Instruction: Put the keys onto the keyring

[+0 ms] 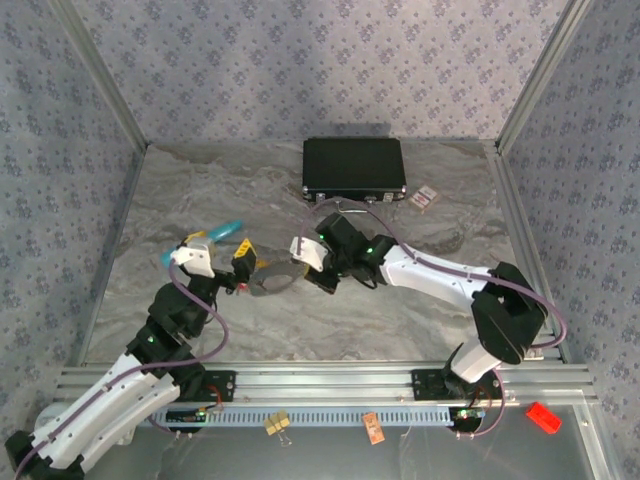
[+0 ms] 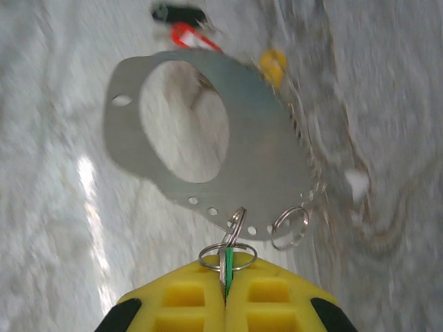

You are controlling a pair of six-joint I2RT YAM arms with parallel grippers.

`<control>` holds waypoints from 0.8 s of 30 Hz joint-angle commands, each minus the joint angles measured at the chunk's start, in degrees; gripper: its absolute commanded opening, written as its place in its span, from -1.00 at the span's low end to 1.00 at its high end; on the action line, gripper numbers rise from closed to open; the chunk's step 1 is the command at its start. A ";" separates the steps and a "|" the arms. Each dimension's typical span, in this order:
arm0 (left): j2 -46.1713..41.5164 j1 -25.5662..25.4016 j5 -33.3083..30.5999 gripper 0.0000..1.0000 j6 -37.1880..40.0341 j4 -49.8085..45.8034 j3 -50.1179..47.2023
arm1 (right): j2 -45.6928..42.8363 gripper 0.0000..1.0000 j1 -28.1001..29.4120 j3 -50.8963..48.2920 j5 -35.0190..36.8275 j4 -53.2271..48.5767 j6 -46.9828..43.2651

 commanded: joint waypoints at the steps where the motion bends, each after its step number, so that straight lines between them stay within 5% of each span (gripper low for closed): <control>1: 0.41 0.94 -0.68 0.99 -1.47 0.43 -0.93 | -1.98 -1.00 -0.13 -1.12 6.87 -9.09 -2.89; 13: 2.08 3.51 -0.54 0.99 -3.66 0.43 -2.61 | 2.37 -1.00 2.68 -3.67 21.50 -23.03 -6.37; 20: 3.40 3.78 -0.57 0.99 -2.54 0.71 -2.13 | 6.83 -0.97 4.25 -3.57 23.83 -25.20 -6.17; 24: 3.49 4.00 -1.03 0.99 -1.68 0.58 -2.13 | 8.84 -0.79 4.45 -3.53 24.25 -28.45 -6.47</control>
